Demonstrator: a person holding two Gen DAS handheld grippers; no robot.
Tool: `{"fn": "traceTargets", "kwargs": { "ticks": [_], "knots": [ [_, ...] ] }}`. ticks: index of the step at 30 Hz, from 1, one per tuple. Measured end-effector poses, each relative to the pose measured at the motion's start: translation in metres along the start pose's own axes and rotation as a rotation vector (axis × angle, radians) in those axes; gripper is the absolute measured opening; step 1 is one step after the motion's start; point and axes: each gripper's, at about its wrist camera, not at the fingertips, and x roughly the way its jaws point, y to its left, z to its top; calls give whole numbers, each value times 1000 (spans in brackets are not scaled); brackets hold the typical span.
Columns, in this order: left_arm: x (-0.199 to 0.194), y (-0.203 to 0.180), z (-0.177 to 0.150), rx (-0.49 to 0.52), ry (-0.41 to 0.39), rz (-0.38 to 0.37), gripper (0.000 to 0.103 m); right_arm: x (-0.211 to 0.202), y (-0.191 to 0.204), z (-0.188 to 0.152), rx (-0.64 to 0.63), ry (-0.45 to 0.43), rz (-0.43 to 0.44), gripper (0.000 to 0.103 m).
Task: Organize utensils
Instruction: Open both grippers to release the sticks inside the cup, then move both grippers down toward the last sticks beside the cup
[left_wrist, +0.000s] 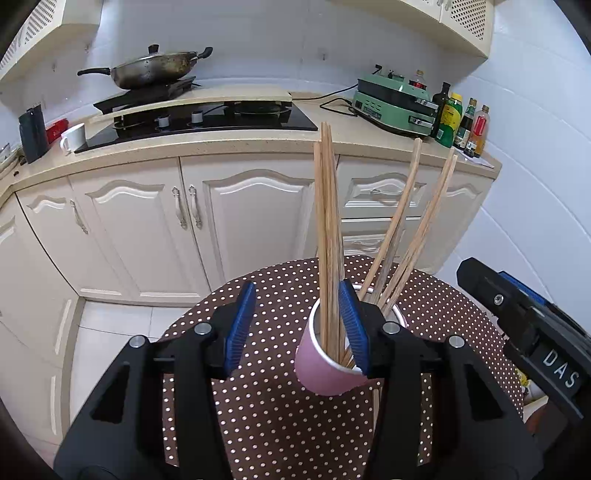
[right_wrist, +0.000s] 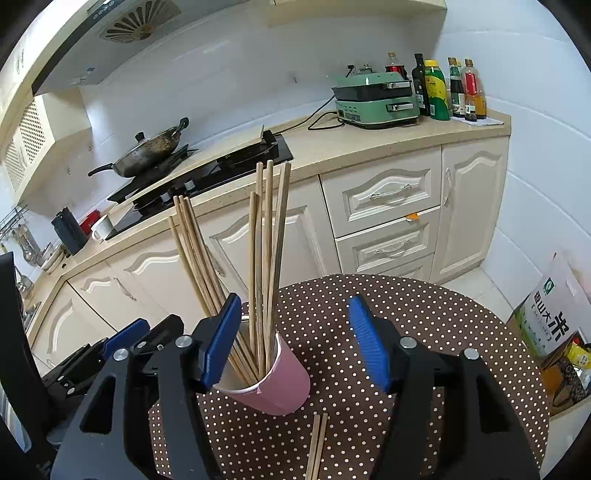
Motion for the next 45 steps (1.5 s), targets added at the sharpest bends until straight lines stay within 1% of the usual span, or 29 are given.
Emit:
{"fn": "traceTargets", "kwargs": {
  "ticks": [8,10,14,17,22,27,30,36,42,45],
  "knots": [
    [-19,0,0,-5,-3,19,50,-16,5,2,-41,6,3,66],
    [-26,0,0,-5,-7,21,52,-20,6,2,-45,13,10,67],
    [-36,-2,1,-2,-10,26,54,-30,6,1,-42,13,19,75],
    [-45,-5,2,4,-16,27,57,-39,8,1,-61,19,19,79],
    [-61,-7,-1,9,-19,32,61,-49,7,-1,-62,37,19,81],
    [-72,-8,-7,11,0,33,64,-60,3,-6,-67,53,13,83],
    [-78,-9,-13,31,12,44,66,-65,1,-13,-76,68,2,86],
    [-83,-10,-25,50,55,45,68,-66,-7,-31,-65,129,-7,88],
    [-81,-8,-41,70,105,37,71,-53,-16,-50,-35,223,-20,90],
    [-75,-8,-52,79,143,33,71,-45,-18,-62,-28,273,-35,90]
  ]
}}
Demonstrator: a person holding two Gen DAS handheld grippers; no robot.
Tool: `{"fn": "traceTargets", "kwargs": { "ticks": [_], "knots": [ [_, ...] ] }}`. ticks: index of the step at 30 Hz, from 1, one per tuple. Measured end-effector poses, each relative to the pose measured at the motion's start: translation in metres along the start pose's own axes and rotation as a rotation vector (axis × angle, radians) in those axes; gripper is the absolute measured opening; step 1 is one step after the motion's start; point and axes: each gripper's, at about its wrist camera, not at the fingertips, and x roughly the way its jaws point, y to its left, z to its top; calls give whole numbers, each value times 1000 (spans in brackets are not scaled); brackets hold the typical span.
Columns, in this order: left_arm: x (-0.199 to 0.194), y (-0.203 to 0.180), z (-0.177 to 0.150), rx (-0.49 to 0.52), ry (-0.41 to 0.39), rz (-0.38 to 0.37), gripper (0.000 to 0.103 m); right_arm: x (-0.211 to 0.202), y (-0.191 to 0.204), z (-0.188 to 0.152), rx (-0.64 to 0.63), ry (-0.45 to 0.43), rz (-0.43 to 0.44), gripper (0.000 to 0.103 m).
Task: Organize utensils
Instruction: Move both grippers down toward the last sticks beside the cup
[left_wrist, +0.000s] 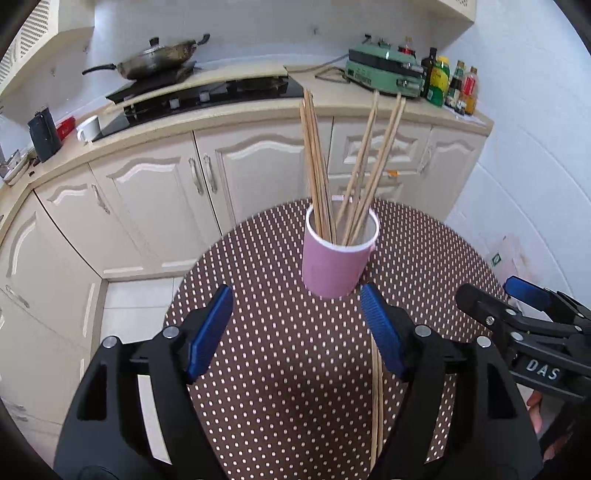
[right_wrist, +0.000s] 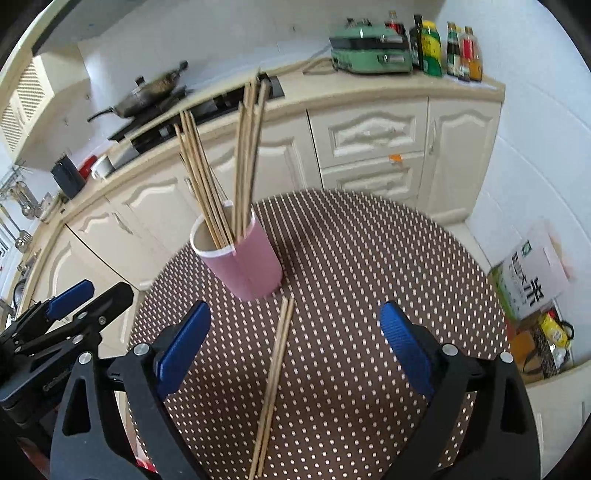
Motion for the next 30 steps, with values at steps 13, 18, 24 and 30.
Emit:
{"fn": "traceTargets", "kwargs": {
  "ticks": [13,18,24,30],
  "knots": [
    [45,6,-39,24,147,-14,71,48,3,-37,-38,189,-69,90],
    [57,6,-49,35,197,-26,71,67,4,-48,-52,248,-105,90],
    [70,10,-59,33,249,-38,71,87,8,-56,-69,313,-121,90],
    [76,15,-66,18,276,-41,71,104,16,-62,-97,353,-158,89]
  ]
}}
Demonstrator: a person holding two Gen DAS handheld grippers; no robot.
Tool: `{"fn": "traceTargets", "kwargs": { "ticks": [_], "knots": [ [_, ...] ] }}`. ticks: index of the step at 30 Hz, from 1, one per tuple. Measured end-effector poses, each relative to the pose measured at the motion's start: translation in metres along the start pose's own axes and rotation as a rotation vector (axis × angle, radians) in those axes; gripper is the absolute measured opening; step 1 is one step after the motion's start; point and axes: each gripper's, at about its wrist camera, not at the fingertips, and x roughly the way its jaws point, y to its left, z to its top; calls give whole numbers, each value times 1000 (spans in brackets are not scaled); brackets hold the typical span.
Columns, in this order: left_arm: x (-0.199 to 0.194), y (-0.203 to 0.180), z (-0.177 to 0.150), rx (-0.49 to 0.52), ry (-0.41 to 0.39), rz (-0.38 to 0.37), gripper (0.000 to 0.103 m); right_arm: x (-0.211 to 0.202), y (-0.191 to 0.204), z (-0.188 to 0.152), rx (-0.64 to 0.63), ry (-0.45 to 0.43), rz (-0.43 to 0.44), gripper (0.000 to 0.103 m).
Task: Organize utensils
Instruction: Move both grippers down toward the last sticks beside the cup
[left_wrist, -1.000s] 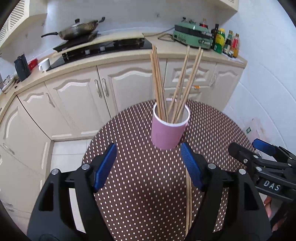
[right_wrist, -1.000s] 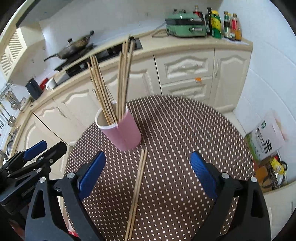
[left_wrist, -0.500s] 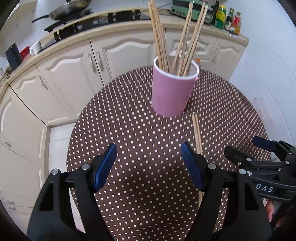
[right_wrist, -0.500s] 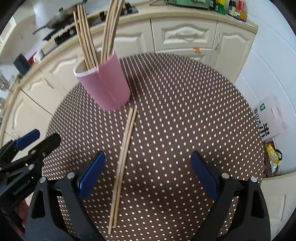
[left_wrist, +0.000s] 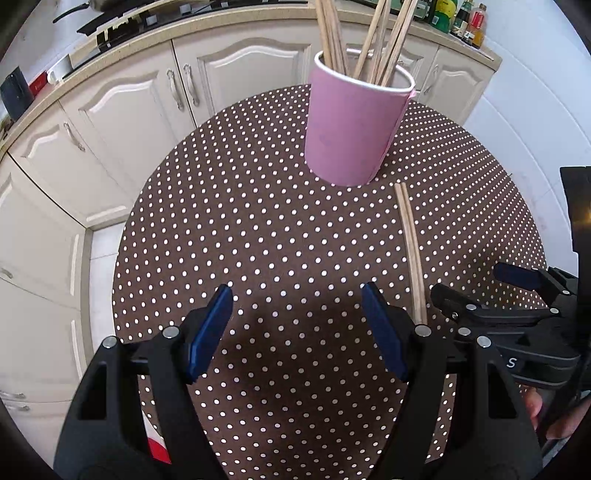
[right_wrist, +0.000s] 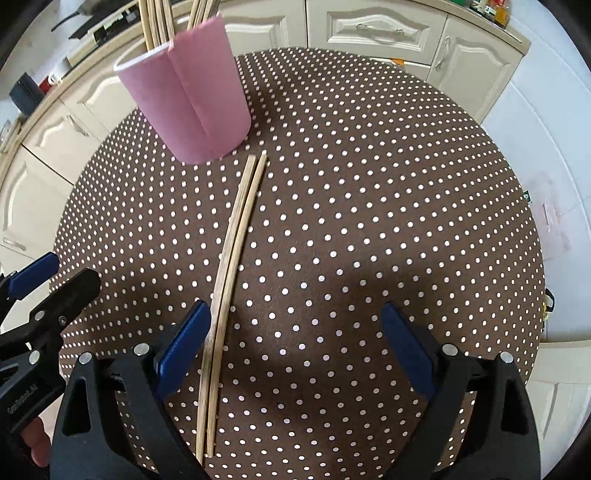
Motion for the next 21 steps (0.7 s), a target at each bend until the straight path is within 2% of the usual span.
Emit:
{"fn": "traceTargets", "kwargs": {
  "ticks": [2,7,15,21],
  "knots": [
    [3,2,-1,-4,10,0,71,3,5,1,-7,9,-22,88],
    [9,6,-3,-24,28,-5,71,15,10,6,-1,42,-48,73],
    [12,17,-1,-45,31,-3,71,15,7,19,54,35,5,71],
    [16,26,1,-66,39,2,71,26,17,28,34,48,6,71]
  ]
}}
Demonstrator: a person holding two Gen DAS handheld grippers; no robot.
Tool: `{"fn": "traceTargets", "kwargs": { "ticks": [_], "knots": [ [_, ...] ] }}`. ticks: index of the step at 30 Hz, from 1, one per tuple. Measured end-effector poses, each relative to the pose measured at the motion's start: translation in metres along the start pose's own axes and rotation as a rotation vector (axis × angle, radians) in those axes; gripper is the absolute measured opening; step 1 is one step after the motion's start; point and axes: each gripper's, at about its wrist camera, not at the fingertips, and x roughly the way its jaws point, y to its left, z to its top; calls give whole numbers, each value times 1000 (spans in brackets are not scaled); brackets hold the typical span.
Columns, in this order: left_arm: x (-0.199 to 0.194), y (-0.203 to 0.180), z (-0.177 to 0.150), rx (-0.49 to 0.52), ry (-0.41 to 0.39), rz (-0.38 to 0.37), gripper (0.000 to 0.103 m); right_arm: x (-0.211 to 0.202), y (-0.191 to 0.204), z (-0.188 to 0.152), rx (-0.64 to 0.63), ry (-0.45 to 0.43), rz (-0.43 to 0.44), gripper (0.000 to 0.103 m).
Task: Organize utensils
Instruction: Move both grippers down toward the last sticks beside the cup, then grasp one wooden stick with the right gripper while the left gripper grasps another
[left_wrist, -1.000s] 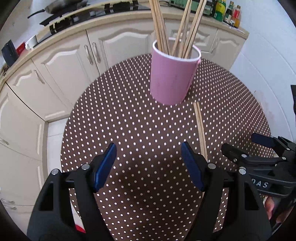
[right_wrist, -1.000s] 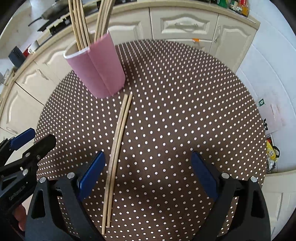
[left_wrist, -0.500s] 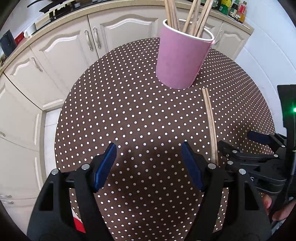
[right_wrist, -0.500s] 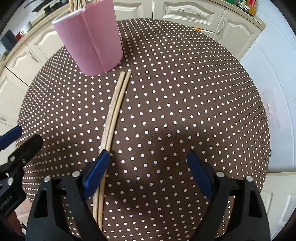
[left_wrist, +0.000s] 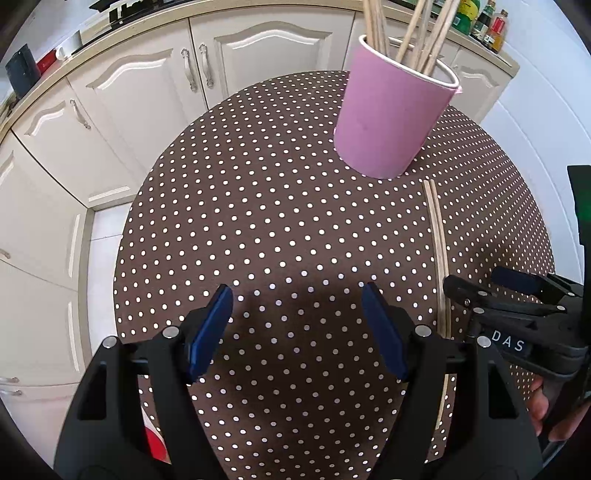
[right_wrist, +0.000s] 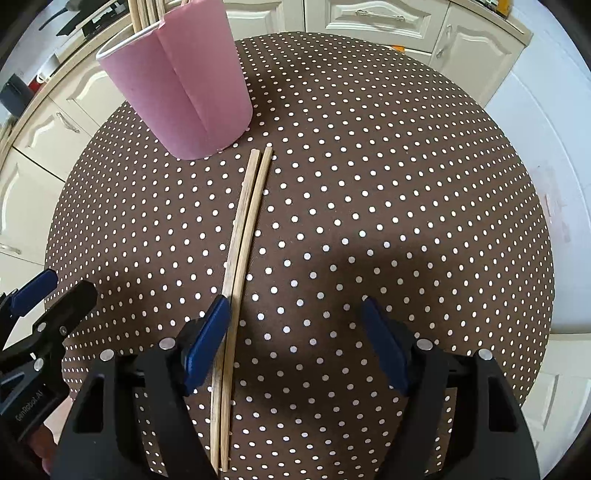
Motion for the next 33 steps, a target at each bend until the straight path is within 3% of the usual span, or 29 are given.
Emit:
{"fn": "traceTargets", "kwargs": {
  "ticks": [3,7,8,13,15,16,17,19,23,33],
  "knots": [
    [2,4,3,-7,2,1,71,1,1,4,11,0,-12,70],
    [3,6,5,-7,3,5,71,1,6,8,16,8,-12,59],
    [4,6,5,-9,3,6,71,3,10,9,-5,15,-58,51],
    [6,6,7,-15,8,4,71,7,23,14,-38,3,-57,42],
    [7,5,7,-13,10,2,71,5,27,18,-40,-2,-51,31],
    [7,3,7,-10,11,1,71,4,25,21,-22,-11,-51,10],
    [7,1,8,-4,10,2,71,5,23,27,2,-12,-36,5],
    [5,-6,8,14,3,11,71,4,12,29,55,-20,35,5],
    [4,-23,7,24,9,-26,71,1,-7,27,120,-11,97,5],
    [13,-73,3,65,56,-115,71,-22,-77,16,256,5,157,5]
  ]
}}
